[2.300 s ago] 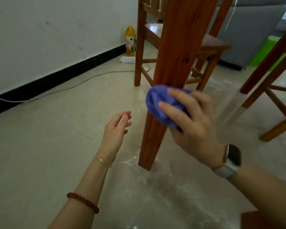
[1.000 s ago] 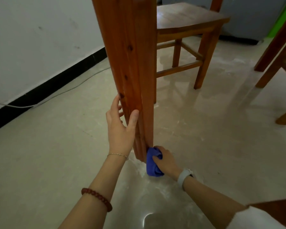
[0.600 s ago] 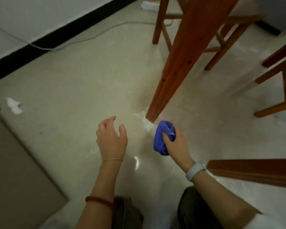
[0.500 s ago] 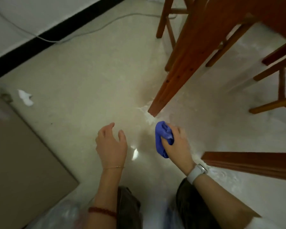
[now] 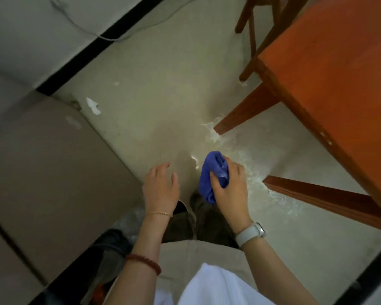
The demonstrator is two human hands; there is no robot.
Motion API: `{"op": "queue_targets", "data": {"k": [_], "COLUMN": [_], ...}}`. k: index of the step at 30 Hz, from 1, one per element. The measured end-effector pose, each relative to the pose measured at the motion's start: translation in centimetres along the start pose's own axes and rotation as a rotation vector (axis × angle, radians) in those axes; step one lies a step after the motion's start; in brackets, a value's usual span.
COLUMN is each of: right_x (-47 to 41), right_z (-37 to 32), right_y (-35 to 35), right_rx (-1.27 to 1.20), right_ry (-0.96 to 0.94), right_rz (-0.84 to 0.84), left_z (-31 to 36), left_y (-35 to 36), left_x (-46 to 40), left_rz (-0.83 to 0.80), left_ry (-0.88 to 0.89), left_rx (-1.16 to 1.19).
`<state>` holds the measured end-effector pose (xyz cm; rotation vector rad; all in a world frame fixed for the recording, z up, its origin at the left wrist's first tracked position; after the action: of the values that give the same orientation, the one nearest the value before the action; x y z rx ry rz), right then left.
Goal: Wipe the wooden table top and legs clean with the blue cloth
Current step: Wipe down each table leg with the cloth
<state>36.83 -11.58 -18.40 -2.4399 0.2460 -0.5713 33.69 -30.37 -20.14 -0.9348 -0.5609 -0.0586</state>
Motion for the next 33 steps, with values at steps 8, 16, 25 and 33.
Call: {"op": "queue_targets", "data": {"k": [8, 16, 25, 33], "right_x": [-6.7, -17.1, -27.6, -34.2], "right_z": [-5.8, -15.7, -19.9, -20.0], "right_y": [-3.2, -2.7, -3.3, -3.1], "right_rx": [-0.028, -0.071, -0.159, -0.438], "right_ry": [0.059, 0.006, 0.220, 0.629], "right_rz": [-0.030, -0.117, 0.016, 0.436], "left_z": [12.1, 19.1, 24.7, 38.7], "left_y": [-5.8, -14.9, -17.6, -14.4], "left_x": [-8.8, -17.1, -28.3, -38.0], "left_rz": [-0.015, -0.028, -0.202, -0.525], "left_ry": [0.212, 0.330, 0.340, 0.800], "left_rx": [-0.080, -0.159, -0.190, -0.429]}}
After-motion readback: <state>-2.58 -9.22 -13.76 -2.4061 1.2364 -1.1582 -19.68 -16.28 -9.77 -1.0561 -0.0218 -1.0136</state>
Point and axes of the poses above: each hand's wrist, its own x-axis away from the middle knuckle, its own y-axis out of the palm, z = x × y, the point moved 8 cm from there along -x, towards the middle knuckle, and after that the axes turned 3 degrees about -y, right-handed, at the moved point
